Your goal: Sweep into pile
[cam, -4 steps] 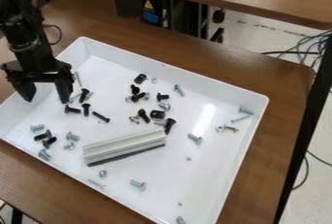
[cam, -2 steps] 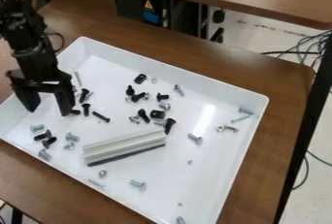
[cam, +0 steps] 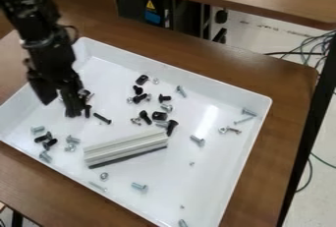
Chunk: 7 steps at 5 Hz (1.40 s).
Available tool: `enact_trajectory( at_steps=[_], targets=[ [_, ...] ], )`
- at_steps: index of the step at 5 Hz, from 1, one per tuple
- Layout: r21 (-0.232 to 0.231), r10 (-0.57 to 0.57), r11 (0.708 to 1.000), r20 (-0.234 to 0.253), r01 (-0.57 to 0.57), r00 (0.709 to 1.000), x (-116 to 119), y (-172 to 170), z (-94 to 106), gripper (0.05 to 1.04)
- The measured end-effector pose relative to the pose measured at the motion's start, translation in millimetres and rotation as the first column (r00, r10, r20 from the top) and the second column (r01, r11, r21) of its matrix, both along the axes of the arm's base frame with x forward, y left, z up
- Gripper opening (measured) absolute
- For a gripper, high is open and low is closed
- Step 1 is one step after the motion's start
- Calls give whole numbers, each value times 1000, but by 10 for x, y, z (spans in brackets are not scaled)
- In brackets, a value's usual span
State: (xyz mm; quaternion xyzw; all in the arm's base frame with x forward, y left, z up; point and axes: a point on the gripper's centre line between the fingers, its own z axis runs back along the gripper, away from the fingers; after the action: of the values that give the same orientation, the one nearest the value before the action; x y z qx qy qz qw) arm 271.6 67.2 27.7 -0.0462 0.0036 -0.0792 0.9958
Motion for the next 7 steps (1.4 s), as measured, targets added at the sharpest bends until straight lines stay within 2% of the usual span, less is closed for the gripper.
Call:
enact_trajectory(
  at_steps=[1,2,3,4,5,7],
  targets=[
    [54,-213,976,8,212,977,-64,-365,-68,1000],
    [63,-377,926,60,373,924,-12,-656,-114,1000],
    [120,-460,885,65,450,886,-36,-827,-175,1000],
    [133,-468,880,73,457,881,-10,-848,-257,1000],
    [113,-480,875,70,471,874,-4,-844,-407,1000],
    [116,-488,868,20,483,873,-28,-793,-713,1000]
  ],
)
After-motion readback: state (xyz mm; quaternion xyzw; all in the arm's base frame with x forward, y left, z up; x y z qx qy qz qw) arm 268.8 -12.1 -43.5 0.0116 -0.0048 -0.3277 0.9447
